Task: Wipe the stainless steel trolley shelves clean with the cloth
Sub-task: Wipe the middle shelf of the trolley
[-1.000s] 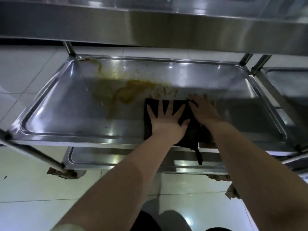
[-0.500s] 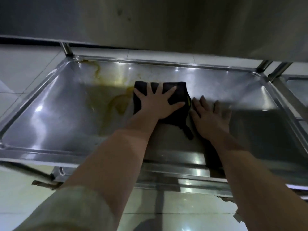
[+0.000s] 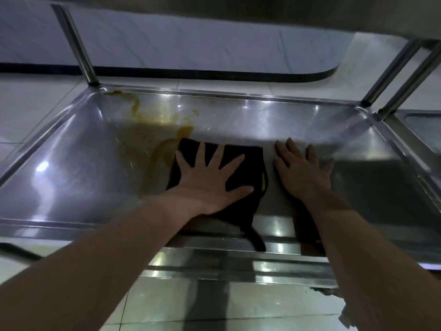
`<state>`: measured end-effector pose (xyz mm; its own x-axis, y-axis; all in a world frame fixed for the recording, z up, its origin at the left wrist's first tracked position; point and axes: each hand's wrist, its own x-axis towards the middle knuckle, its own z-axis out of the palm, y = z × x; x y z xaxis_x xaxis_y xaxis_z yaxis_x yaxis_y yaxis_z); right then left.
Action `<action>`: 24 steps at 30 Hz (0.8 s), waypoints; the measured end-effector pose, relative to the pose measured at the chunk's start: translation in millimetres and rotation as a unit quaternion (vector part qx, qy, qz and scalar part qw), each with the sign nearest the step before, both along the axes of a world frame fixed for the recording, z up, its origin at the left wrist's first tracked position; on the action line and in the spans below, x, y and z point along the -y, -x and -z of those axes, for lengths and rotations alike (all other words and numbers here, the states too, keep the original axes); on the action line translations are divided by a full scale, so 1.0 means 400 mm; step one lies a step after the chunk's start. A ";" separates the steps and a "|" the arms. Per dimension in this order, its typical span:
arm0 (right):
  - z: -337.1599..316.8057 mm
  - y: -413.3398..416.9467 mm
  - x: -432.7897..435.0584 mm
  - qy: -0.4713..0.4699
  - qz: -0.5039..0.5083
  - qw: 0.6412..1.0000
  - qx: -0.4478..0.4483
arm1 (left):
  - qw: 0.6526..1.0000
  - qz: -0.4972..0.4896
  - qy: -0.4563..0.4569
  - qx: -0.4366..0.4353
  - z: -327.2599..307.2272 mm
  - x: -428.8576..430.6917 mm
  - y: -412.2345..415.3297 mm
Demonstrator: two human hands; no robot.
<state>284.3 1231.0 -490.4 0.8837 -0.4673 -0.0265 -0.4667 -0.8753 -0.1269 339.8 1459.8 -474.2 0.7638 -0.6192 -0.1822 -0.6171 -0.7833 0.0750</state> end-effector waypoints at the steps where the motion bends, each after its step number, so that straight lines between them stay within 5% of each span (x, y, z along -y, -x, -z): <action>1: -0.001 0.001 -0.001 -0.001 -0.001 1.000 0.000 | 1.000 0.006 0.006 0.003 0.006 -0.042 0.046; 5: 0.001 0.009 -0.003 -0.002 -0.006 1.000 0.006 | 0.999 -0.003 0.024 0.032 0.022 -0.100 0.096; 15: 0.004 -0.003 0.006 0.023 -0.011 1.000 0.006 | 0.999 -0.046 0.011 0.022 -0.036 0.136 -0.312; 24: -0.015 0.003 0.001 0.019 -0.011 0.999 -0.023 | 0.999 0.020 0.008 0.040 0.001 -0.085 -0.095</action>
<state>283.3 1230.7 -484.3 0.8921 -0.4492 -0.0494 -0.4518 -0.8892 -0.0720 377.9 1493.9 -474.7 0.7504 -0.6516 -0.1112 -0.6520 -0.7573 0.0377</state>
